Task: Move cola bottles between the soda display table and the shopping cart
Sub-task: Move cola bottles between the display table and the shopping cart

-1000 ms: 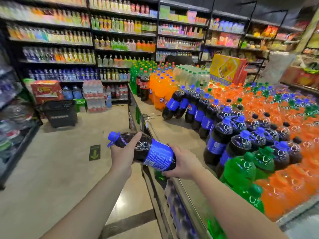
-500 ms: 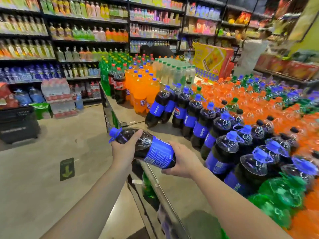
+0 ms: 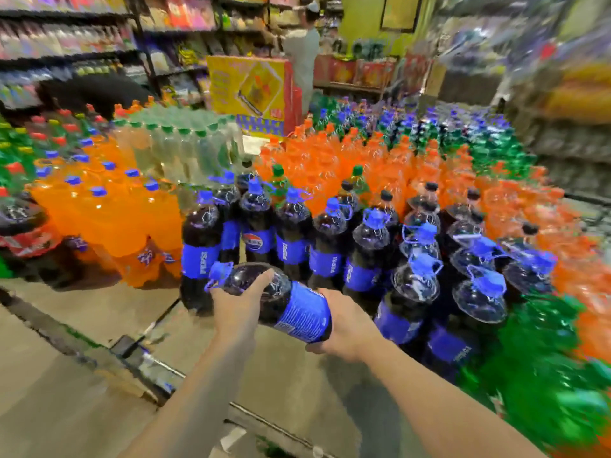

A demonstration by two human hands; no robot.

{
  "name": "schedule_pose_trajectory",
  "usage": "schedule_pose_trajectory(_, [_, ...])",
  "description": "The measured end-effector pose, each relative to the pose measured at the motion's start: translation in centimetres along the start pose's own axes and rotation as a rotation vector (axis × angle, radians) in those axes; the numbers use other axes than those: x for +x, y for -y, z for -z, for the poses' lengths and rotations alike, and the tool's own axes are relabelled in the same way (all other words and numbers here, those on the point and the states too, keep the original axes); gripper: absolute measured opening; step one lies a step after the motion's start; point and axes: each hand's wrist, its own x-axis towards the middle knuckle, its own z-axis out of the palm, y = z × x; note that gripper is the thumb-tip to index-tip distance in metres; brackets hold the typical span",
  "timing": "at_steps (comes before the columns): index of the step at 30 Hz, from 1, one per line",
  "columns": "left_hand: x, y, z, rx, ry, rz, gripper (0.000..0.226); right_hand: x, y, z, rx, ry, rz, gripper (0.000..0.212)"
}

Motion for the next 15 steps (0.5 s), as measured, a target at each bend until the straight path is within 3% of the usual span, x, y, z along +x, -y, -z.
schedule_pose_trajectory(3, [2.6,-0.5,-2.3,0.039,0.118,-0.016,0.083,0.8,-0.9,-0.9,0.005,-0.043,-0.158,0.097])
schedule_pose_trajectory(5, [3.7,-0.5,-4.0,0.082,0.175,-0.034,0.086,1.0,-1.7,-1.0,0.015,-0.083,-0.224,0.097])
schedule_pose_trajectory(10, [4.0,0.2,-8.1,0.188,0.3,-0.086,0.069,1.0,-4.1,-1.7,0.081,-0.148,-0.4,0.116])
schedule_pose_trajectory(15, [3.7,1.0,-11.0,0.273,0.378,-0.198,0.064,1.8,-5.7,-2.5,0.183,-0.193,-0.507,0.098])
